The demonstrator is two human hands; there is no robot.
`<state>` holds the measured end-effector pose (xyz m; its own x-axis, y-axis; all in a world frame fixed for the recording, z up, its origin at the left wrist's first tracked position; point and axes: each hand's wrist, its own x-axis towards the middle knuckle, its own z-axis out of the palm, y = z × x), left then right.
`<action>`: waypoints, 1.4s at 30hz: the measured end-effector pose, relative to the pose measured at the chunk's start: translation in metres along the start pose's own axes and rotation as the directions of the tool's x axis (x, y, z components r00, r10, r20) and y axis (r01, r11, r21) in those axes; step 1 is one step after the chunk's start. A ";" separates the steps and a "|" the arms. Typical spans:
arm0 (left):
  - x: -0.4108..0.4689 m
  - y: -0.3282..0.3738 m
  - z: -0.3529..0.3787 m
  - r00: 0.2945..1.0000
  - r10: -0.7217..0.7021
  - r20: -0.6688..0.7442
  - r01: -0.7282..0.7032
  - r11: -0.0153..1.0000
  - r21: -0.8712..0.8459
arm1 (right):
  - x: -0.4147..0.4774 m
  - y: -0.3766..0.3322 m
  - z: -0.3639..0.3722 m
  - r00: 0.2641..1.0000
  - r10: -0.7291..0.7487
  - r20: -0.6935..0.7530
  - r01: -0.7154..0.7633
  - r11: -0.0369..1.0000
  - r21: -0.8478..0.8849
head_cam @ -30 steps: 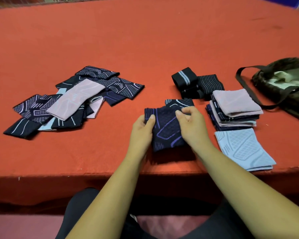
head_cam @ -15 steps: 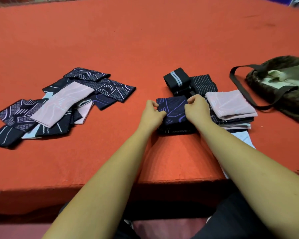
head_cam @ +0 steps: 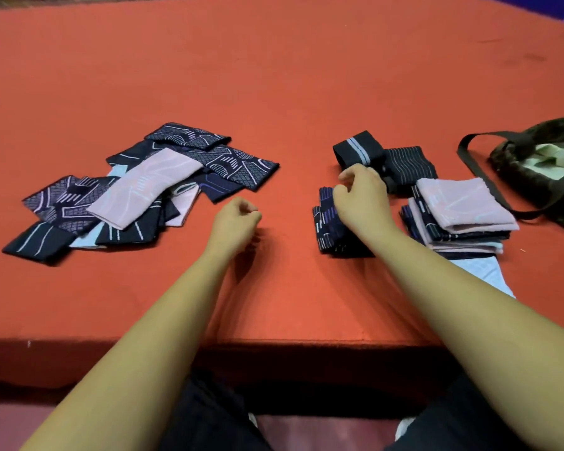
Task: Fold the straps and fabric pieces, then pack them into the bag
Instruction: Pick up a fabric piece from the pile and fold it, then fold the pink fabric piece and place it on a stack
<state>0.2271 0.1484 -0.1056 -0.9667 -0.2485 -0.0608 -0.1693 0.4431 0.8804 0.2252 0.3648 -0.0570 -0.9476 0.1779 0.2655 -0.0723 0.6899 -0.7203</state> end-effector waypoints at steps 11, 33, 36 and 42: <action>-0.003 -0.092 -0.194 0.894 -0.067 -0.443 0.165 0.969 0.186 | -0.025 -0.127 0.151 0.884 0.075 0.461 -0.193 0.957 0.216; 0.034 -0.111 -0.192 0.849 -0.057 -0.526 -0.007 0.993 -0.118 | -0.031 -0.182 0.258 0.732 0.248 0.635 -0.576 0.723 0.382; 0.018 -0.085 -0.189 0.920 -0.172 -0.352 0.002 0.900 -0.436 | -0.030 -0.180 0.254 0.692 0.264 0.672 -0.655 0.622 0.430; -0.024 -0.081 -0.176 0.962 -0.100 0.252 0.259 0.616 -0.744 | -0.032 -0.168 0.225 0.695 0.176 0.697 -0.695 0.410 0.590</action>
<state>0.2974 -0.0331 -0.0929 -0.9618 -0.0663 -0.2656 -0.2124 -0.4317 0.8766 0.1978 0.0851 -0.0887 -0.8885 -0.2440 -0.3887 0.4455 -0.2552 -0.8581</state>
